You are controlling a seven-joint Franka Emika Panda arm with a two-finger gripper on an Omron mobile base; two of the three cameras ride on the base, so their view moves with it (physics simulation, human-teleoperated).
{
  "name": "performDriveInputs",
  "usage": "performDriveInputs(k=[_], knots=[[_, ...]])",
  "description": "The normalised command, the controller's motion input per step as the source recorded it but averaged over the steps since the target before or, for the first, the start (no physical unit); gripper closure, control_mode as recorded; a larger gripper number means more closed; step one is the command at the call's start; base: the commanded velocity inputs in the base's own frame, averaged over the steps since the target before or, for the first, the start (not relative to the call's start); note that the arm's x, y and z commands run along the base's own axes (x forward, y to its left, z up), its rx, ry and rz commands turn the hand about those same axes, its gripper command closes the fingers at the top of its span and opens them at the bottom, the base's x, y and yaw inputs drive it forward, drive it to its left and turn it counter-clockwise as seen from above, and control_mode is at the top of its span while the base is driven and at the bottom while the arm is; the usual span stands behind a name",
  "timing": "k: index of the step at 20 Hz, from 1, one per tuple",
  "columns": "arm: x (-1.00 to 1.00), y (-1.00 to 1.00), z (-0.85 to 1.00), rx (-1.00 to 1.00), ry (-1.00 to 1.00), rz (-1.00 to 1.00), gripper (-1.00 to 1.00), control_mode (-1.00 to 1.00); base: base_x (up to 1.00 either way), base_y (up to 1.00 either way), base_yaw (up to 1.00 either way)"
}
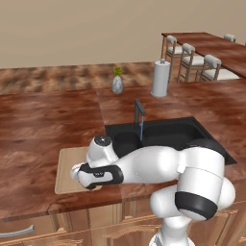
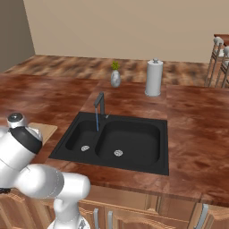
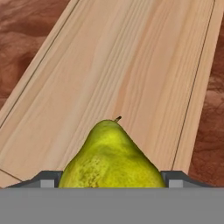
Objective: Pick the pear from the sink and place it on the cutting board to airdry. Then turn off the sink faucet.
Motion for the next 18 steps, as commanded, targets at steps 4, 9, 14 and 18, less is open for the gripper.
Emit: performDriveInputs(k=[4, 9, 14, 18], knots=[[0.01, 0.0, -0.1, 0.0, 0.0, 0.0, 1.0, -1.0, 0.0, 0.0, 0.0], [0.0, 0.0, -0.1, 0.0, 0.0, 0.0, 1.0, -1.0, 0.0, 0.0, 0.0], [0.02, 0.0, -0.11, 0.0, 0.0, 0.0, 1.0, -1.0, 0.0, 0.0, 0.0], [0.06, 0.04, -0.12, 0.0, 0.0, 0.0, 1.0, -1.0, 0.0, 0.0, 0.0]])
